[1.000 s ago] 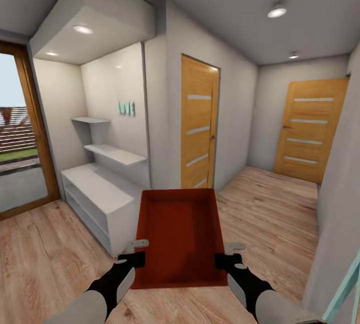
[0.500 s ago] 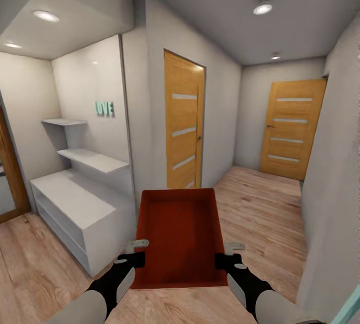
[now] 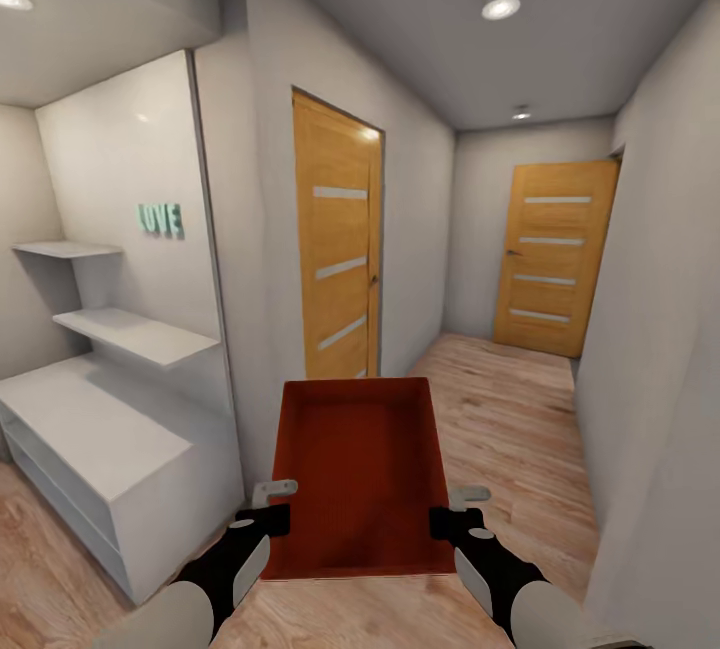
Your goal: Move the two storage containers from the living room to the garage. In the garage, place one container on the floor and stack the other container on top of it (either order is fine).
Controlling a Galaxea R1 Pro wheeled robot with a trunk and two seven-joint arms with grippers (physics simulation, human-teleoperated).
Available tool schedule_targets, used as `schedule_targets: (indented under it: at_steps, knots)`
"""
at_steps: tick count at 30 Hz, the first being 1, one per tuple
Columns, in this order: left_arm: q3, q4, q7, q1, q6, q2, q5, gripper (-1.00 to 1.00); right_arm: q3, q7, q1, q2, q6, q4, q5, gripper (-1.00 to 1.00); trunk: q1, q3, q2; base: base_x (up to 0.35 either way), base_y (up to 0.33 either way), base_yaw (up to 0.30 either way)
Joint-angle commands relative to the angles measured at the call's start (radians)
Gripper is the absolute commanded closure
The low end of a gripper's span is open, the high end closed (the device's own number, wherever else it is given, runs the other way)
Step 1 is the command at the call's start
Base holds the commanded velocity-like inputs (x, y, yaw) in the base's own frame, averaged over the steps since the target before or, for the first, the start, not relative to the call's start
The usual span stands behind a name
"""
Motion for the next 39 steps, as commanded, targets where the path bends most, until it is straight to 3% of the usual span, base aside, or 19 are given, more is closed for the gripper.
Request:
schedule_targets:
  at_steps: [1,25,39]
  knots:
    - [0.017,-0.011,0.028,0.000,-0.024,0.020,-0.012,1.00,-0.003,-0.009,0.000,-0.002,-0.004,0.003,-0.009,1.00,0.001,0.000,-0.001,0.322,0.000,-0.004]
    - [0.017,-0.011,0.028,0.000,-0.025,0.020,-0.012,1.00,-0.003,-0.009,0.000,-0.002,-0.004,0.003,-0.009,1.00,0.001,0.000,-0.001,0.322,0.000,-0.002]
    - [0.017,-0.012,0.028,0.000,-0.025,0.020,-0.012,1.00,-0.003,-0.009,0.000,-0.002,-0.003,0.004,-0.009,1.00,0.001,0.006,-0.001,0.322,0.000,-0.204]
